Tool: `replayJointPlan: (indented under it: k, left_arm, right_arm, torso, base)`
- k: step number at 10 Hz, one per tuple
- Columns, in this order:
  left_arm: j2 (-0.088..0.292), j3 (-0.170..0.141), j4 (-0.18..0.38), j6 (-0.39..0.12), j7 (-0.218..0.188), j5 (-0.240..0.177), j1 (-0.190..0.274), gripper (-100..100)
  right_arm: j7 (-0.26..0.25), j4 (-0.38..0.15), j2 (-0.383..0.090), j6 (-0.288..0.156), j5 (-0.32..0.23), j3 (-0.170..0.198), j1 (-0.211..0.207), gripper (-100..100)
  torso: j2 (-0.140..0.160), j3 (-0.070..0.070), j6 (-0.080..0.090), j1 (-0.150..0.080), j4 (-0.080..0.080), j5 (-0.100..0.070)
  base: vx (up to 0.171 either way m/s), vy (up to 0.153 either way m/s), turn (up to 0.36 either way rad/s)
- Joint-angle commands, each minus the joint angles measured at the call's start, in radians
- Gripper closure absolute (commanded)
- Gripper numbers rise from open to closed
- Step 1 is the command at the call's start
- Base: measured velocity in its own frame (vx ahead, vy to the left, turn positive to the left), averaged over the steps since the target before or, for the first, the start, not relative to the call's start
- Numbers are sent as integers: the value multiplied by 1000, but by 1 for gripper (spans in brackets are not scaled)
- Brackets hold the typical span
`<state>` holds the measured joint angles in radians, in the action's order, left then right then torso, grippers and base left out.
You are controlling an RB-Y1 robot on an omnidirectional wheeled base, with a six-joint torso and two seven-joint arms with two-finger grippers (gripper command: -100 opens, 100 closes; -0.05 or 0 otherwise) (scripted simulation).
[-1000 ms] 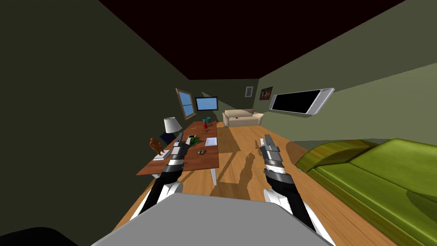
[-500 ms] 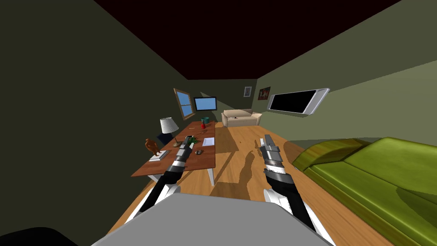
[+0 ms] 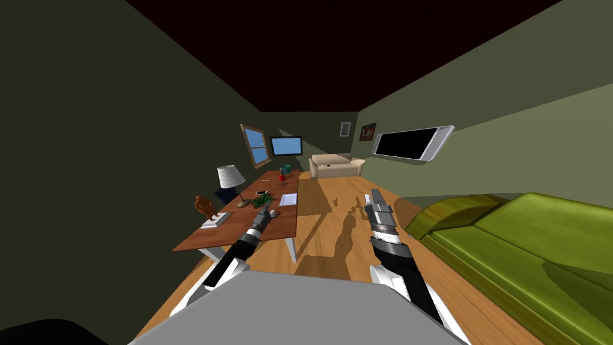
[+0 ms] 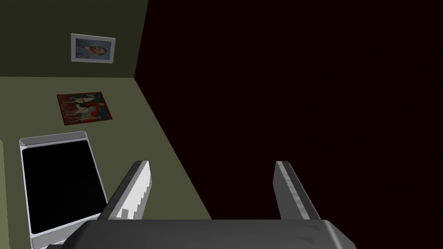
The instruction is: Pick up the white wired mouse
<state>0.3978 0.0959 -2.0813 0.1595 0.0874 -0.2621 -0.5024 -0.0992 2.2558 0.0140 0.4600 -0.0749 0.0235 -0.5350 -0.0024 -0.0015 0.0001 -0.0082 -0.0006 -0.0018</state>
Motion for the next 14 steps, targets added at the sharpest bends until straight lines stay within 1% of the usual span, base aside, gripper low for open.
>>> replayJointPlan:
  k: [1, 2, 3, 4, 5, 6, 7, 8, 9, 10, 11, 12, 13, 14]
  left_arm:
    - [50, 20, 44, -47, 9, -30, -19, -100]
    - [62, 20, 44, -47, 9, -30, -19, -100]
    - [100, 30, 80, -76, 9, -54, -19, -100]
    - [130, 40, 117, -103, 9, -79, -20, -100]
    - [147, 40, 117, -106, 9, -79, -20, -100]
    - [187, 50, 154, -135, 8, -106, -22, -100]
    - [215, 61, 191, -161, 6, -134, -24, -100]
    - [233, 61, 191, -163, 6, -134, -24, -100]
    - [265, 72, 227, -191, 4, -163, -26, -100]
    - [275, 72, 227, -191, 4, -163, -26, -100]
    - [317, 84, 264, -218, 1, -193, -28, -100]
    - [345, 95, 287, -244, -3, -224, -31, -100]
    - [358, 95, 300, -244, -3, -224, -31, -100]
    - [399, 107, 336, -269, -7, -255, -34, -100]
  right_arm:
    - [0, 0, 0, 0, 0, 0, 0, 0]
    - [0, 0, 0, 0, 0, 0, 0, 0]
    - [0, 0, 0, 0, 0, 0, 0, 0]
    - [0, 0, 0, 0, 0, 0, 0, 0]
    - [0, 0, 0, 0, 0, 0, 0, 0]
    - [0, 0, 0, 0, 0, 0, 0, 0]
    - [0, 0, 0, 0, 0, 0, 0, 0]
    - [0, 0, 0, 0, 0, 0, 0, 0]
    - [0, 0, 0, 0, 0, 0, 0, 0]
    - [0, 0, 0, 0, 0, 0, 0, 0]
    - [0, 0, 0, 0, 0, 0, 0, 0]
    - [0, 0, 0, 0, 0, 0, 0, 0]
    - [0, 0, 0, 0, 0, 0, 0, 0]
    - [0, 0, 0, 0, 0, 0, 0, 0]
  torso:
    - [0, 0, 0, 0, 0, 0]
    - [0, 0, 0, -1, 0, 0]
    - [0, 0, 0, 1, 0, 0]
    - [0, 0, 0, 2, 0, 0]
    - [-2, -1, 0, 2, 0, 0]
    - [-1, -1, 0, 3, 0, 0]
    - [-2, -1, 0, 3, 0, 0]
    - [-2, -1, 0, 0, 0, 0]
    - [-1, -1, 0, 2, 0, 0]
    - [-2, -1, 0, 4, 0, 1]
    - [-2, -1, 0, 5, 0, 1]
    - [-3, -1, 0, 5, 0, 1]
    - [-5, -3, 0, 3, -1, 0]
    - [-4, -2, 0, 3, -1, 0]
  base:
    - [36, -153, -41]
    - [40, -97, -8]
    - [36, -88, -23]
    - [68, -109, -48]
    - [60, -82, -10]
    - [65, -90, -27]
    - [72, -133, -42]
    - [59, -93, -5]
    - [80, -66, -31]
    - [60, -48, -10]
    - [84, -57, -26]
    - [126, -102, -42]
    - [88, -84, -1]
    - [90, -65, -23]
